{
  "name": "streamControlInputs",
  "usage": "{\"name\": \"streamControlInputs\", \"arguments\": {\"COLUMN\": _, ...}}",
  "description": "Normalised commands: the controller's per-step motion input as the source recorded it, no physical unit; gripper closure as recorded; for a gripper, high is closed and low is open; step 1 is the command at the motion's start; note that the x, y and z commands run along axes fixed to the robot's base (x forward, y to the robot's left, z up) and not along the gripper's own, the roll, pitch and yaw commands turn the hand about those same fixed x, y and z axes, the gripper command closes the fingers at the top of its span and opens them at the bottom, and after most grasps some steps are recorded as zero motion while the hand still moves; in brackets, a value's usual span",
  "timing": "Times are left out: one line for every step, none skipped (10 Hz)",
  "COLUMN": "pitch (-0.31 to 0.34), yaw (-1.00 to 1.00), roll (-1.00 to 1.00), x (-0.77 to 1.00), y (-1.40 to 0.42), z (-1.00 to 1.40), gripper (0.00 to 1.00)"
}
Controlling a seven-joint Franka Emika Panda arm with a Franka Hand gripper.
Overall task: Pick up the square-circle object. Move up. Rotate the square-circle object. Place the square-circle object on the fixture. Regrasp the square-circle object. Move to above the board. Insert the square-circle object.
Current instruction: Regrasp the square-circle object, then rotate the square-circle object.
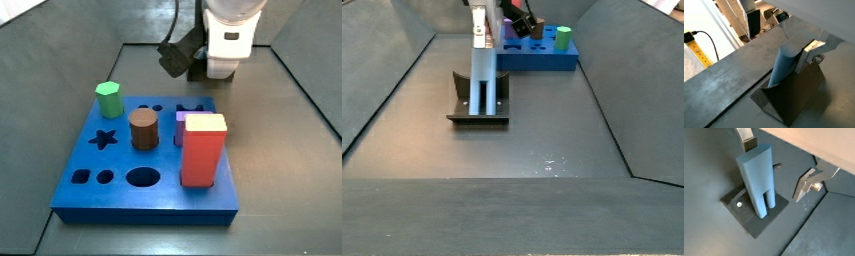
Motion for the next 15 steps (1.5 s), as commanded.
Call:
{"name": "streamControlInputs", "arguments": {"pitch": 0.107, "yaw": 0.09, "roll": 0.12, "x": 0.17, "y": -0.03, "z": -0.03, "gripper": 0.00}}
{"name": "streamControlInputs", "arguments": {"pitch": 0.000, "yaw": 0.00, "roll": 0.00, "x": 0.00, "y": 0.00, "z": 0.00, "gripper": 1.00}}
{"name": "streamControlInputs", "arguments": {"pitch": 0.000, "yaw": 0.00, "roll": 0.00, "x": -1.00, "y": 0.35, "z": 0.90, "gripper": 1.00}}
{"name": "streamControlInputs", "arguments": {"pitch": -0.013, "yaw": 0.00, "roll": -0.02, "x": -1.00, "y": 0.35, "z": 0.90, "gripper": 1.00}}
{"name": "streamControlInputs", "arguments": {"pitch": -0.037, "yaw": -0.01, "roll": -0.08, "x": -1.00, "y": 0.32, "z": 0.88, "gripper": 1.00}}
{"name": "streamControlInputs", "arguments": {"pitch": -0.050, "yaw": -0.03, "roll": -0.12, "x": -1.00, "y": 0.28, "z": 0.86, "gripper": 1.00}}
{"name": "streamControlInputs", "arguments": {"pitch": -0.050, "yaw": -0.05, "roll": -0.14, "x": -1.00, "y": 0.26, "z": 0.84, "gripper": 1.00}}
{"name": "streamControlInputs", "arguments": {"pitch": -0.048, "yaw": -0.06, "roll": -0.15, "x": -1.00, "y": 0.25, "z": 0.83, "gripper": 1.00}}
{"name": "streamControlInputs", "arguments": {"pitch": -0.033, "yaw": -0.07, "roll": -0.16, "x": -1.00, "y": 0.22, "z": 0.80, "gripper": 1.00}}
{"name": "streamControlInputs", "arguments": {"pitch": -0.026, "yaw": -0.08, "roll": -0.16, "x": -1.00, "y": 0.20, "z": 0.79, "gripper": 1.00}}
{"name": "streamControlInputs", "arguments": {"pitch": -0.011, "yaw": -0.08, "roll": -0.16, "x": -1.00, "y": 0.17, "z": 0.76, "gripper": 1.00}}
{"name": "streamControlInputs", "arguments": {"pitch": 0.000, "yaw": -0.08, "roll": -0.16, "x": -1.00, "y": 0.16, "z": 0.72, "gripper": 1.00}}
{"name": "streamControlInputs", "arguments": {"pitch": 0.011, "yaw": -0.08, "roll": -0.17, "x": -1.00, "y": 0.13, "z": 0.66, "gripper": 1.00}}
{"name": "streamControlInputs", "arguments": {"pitch": 0.021, "yaw": -0.07, "roll": -0.17, "x": -0.88, "y": 0.10, "z": 0.52, "gripper": 1.00}}
{"name": "streamControlInputs", "arguments": {"pitch": 0.025, "yaw": -0.06, "roll": -0.17, "x": -0.68, "y": 0.06, "z": 0.32, "gripper": 1.00}}
